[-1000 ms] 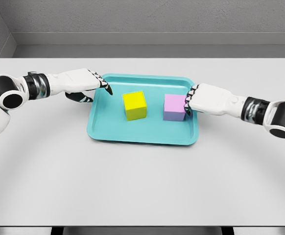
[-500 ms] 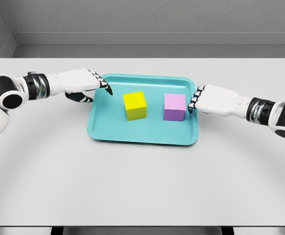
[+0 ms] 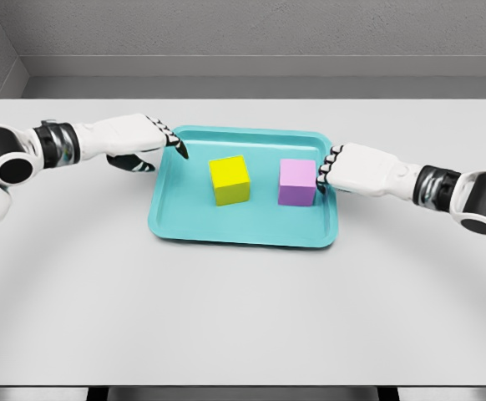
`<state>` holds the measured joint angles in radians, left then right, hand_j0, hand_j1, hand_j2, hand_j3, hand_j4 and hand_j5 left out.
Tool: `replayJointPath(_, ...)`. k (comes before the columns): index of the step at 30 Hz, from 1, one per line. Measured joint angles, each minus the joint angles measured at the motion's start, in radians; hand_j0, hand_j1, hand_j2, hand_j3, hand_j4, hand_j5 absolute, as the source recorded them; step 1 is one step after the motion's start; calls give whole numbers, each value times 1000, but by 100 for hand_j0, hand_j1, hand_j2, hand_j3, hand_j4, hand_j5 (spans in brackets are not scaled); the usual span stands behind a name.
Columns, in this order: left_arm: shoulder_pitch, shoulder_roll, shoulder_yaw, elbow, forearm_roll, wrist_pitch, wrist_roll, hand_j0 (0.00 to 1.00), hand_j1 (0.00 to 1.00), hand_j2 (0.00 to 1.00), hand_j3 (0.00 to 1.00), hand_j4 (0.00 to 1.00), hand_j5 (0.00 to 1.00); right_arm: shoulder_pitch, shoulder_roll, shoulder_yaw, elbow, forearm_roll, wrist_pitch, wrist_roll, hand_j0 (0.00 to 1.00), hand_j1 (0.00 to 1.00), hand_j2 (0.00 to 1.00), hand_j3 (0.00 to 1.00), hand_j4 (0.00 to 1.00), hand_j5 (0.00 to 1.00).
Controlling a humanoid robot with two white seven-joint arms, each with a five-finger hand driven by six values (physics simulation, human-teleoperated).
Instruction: Push two cubes
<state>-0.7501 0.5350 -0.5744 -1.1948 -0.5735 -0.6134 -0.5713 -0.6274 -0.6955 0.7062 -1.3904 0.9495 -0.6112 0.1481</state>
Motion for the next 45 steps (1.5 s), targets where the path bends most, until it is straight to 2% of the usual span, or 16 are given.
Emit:
replayJointPath(34,15,1,8,0,-2,0,-1,71,71,71,71,71,71,-29,41,11,5,-8,0,-16,52,52,52,52,52,52)
replayJointPath(45,15,1,7,-3,0,0,-1,71,71,71,71,71,71,-28,39,20,25,-3,0,-72,52,52,52,52,52,52)
